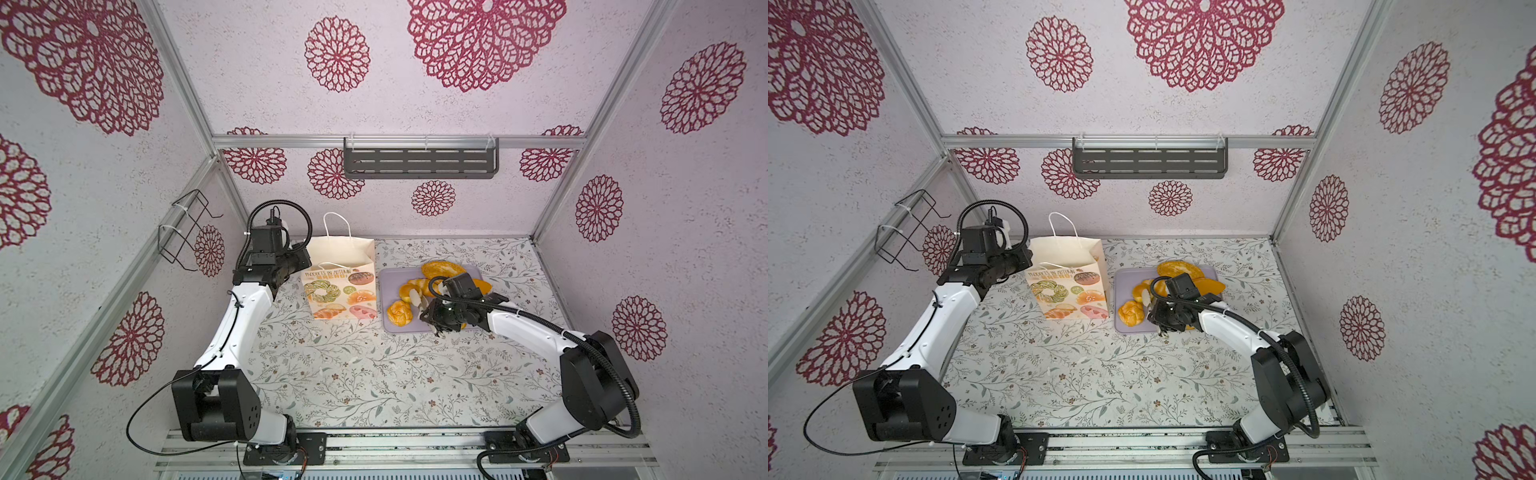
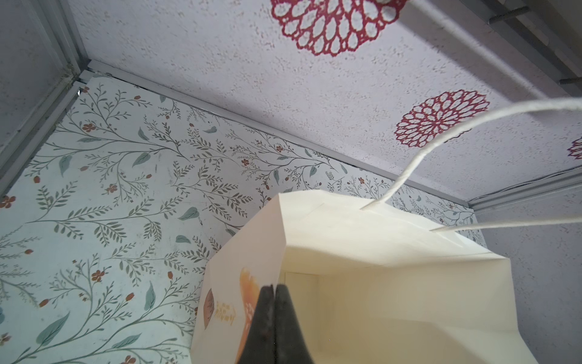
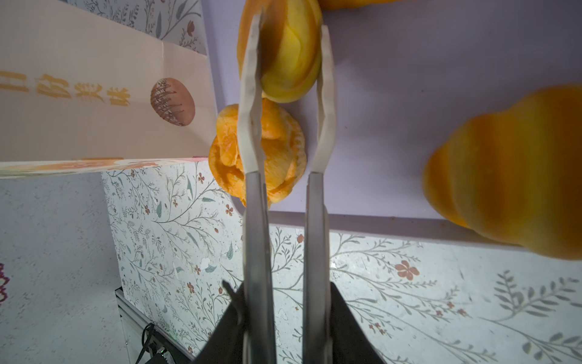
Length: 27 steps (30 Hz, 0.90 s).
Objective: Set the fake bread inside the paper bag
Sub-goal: 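Lower the tongs and close them on the yellow tart with the right gripper, then lift the yellow tart with the tongs in the right gripper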
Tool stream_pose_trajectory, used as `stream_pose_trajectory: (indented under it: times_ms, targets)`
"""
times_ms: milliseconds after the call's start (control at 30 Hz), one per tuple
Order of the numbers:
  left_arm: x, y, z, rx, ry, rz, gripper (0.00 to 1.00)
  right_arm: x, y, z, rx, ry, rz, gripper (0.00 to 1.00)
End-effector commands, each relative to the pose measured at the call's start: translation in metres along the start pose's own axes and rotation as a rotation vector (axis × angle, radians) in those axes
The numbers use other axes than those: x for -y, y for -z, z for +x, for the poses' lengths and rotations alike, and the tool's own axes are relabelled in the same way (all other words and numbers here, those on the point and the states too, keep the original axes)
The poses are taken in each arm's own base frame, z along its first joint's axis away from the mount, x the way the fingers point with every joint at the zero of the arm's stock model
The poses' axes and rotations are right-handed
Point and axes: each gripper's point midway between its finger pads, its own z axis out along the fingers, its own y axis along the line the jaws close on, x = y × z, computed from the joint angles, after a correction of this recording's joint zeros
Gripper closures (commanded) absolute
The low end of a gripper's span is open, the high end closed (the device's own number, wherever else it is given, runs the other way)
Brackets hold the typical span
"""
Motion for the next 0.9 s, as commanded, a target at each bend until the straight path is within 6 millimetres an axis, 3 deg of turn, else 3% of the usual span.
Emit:
stream_pose_trajectory:
  times_ms: [0,233,567,867]
  targets:
    - [0.005,0.01,-0.008,0.034,-0.022,0.007,1.0,-0.025,0.01,-0.013,0.039,0.038,-0.071,0.67]
    - [0.006,0.01,-0.008,0.033,-0.022,0.009,1.0,-0.03,0.022,-0.016,0.071,0.048,-0.089,0.73]
    - [0.006,0.011,-0.008,0.032,-0.021,0.011,1.0,-0.024,0.036,-0.017,0.128,0.061,-0.072,0.75]
    - [0.008,0.013,-0.009,0.038,-0.021,0.018,1.0,-0.032,0.052,-0.022,0.177,0.074,-0.099,0.76]
